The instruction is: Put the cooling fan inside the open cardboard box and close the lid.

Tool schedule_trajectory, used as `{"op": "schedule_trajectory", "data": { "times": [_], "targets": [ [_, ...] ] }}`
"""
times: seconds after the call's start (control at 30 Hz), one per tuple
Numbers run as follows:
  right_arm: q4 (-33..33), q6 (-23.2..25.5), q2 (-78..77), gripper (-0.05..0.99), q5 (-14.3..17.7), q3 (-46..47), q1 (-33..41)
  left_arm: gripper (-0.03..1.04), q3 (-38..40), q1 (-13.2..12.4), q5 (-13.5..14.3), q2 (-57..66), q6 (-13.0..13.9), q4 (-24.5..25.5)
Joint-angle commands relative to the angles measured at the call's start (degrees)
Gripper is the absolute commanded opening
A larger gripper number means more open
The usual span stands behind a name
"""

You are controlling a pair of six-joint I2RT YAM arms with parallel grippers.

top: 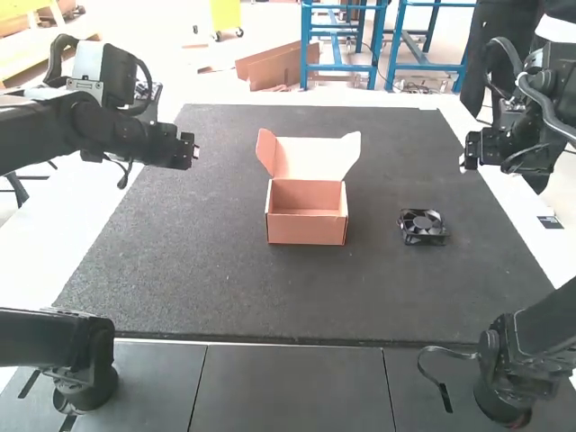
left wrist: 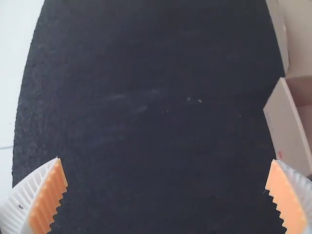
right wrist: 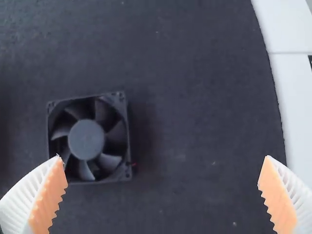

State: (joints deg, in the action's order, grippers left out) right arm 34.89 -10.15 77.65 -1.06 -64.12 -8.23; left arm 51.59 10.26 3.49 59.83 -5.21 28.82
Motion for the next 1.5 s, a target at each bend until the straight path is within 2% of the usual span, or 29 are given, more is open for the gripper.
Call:
{"op": "schedule_trajectory", "data": {
  "times": [0.0, 0.1, 0.27, 0.5, 0.77, 1.0, 1.47],
  "targets": [
    [-0.79, -2.42, 1.98, 0.88, -1.14, -0.39, -0.65, 0.97, 1.67, 1.95, 0.56, 0.46, 0.03, -1.04],
    [-0.27, -2.50, 4.00, 0.87, -1.31, -0.13, -0.21, 0.97, 1.40, 3.71, 0.56, 0.64, 0.12, -1.04],
    [0.00, -1.89, 8.49, 0.88, -1.31, -1.19, -0.21, 0.97, 1.67, 4.86, 0.38, 0.64, 0.99, 0.45],
    [6.41, -1.71, 18.15, 0.89, -1.31, -6.28, -0.74, 0.97, 1.67, 5.03, 0.38, 0.64, 2.31, 1.68],
    [7.03, -1.36, 25.62, 0.89, -1.58, -11.91, -1.26, 0.97, 1.67, 5.03, 0.47, 0.72, 2.31, 0.71],
    [10.81, -0.75, 31.34, 0.89, -4.39, -15.69, -1.26, 0.97, 1.67, 4.86, 0.56, 1.51, 2.31, -0.08],
    [10.81, -0.39, 37.93, 0.89, -3.69, -18.76, -1.18, 0.97, 1.67, 4.68, 0.56, 1.95, 2.31, -1.04]
  ]
}}
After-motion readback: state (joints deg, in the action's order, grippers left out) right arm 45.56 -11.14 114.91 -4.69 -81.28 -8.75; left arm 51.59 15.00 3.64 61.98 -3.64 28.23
